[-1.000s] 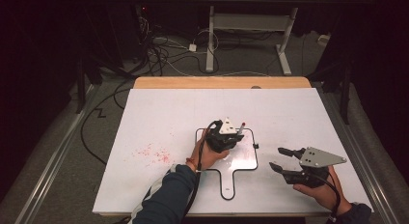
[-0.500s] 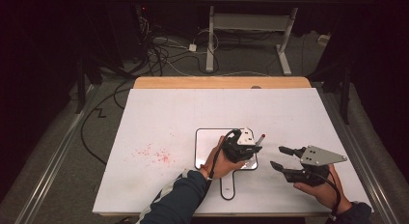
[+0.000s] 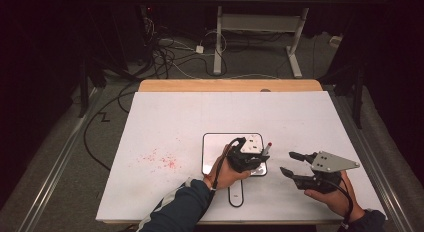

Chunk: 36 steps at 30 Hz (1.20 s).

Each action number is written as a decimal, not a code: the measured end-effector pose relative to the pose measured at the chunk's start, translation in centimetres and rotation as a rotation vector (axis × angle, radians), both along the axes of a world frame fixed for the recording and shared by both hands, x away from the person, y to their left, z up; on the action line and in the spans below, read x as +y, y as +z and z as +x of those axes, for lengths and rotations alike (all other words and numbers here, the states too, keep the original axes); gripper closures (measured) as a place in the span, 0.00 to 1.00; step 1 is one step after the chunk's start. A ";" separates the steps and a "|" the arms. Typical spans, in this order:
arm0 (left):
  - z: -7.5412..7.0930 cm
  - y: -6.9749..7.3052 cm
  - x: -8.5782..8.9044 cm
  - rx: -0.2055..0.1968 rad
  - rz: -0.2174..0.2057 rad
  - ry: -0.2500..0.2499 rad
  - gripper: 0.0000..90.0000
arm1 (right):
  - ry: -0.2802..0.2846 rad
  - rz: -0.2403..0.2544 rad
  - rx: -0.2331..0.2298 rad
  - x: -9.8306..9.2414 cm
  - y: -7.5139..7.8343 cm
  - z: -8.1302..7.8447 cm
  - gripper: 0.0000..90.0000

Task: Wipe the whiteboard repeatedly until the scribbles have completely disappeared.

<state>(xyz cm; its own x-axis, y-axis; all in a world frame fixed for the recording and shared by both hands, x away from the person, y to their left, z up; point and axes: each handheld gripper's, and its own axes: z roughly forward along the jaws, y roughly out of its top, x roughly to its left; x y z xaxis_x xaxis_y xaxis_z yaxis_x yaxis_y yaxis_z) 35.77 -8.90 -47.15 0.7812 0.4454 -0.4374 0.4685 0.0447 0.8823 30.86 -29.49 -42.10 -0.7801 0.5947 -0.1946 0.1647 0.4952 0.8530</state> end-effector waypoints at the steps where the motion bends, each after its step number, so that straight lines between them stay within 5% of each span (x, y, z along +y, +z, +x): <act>1: 0.0 0.0 0.0 0.000 0.000 0.000 0.87 | 0.001 0.001 0.000 0.0 0.0 0.0 0.47; 6: -0.7 0.0 0.0 -0.020 0.016 -0.028 0.87 | 0.005 -0.004 0.001 0.2 0.0 0.0 0.47; 13: 1.0 -0.1 2.0 0.012 -0.021 0.057 0.87 | 0.003 -0.004 -0.003 0.1 0.0 -0.1 0.47; 23: -2.1 -0.1 0.4 -0.034 0.027 -0.021 0.87 | 0.008 -0.007 -0.002 0.2 0.0 -0.1 0.47; 28: -1.8 -0.1 0.6 -0.037 0.041 -0.011 0.87 | 0.015 -0.012 -0.003 0.3 0.0 -0.1 0.47; 32: -0.7 0.0 1.7 -0.042 0.067 0.043 0.87 | 0.014 -0.015 -0.004 0.3 0.0 -0.1 0.47; 36: -0.6 0.0 1.7 -0.020 0.042 0.044 0.87 | 0.011 -0.014 -0.006 0.3 0.0 -0.1 0.47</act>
<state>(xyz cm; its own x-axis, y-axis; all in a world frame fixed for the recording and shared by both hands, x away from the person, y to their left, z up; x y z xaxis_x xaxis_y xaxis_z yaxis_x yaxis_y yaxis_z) 35.13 -7.23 -47.13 0.7688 0.4975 -0.4018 0.4491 0.0274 0.8931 30.75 -29.21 -42.08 -0.7857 0.5829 -0.2072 0.1542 0.5090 0.8468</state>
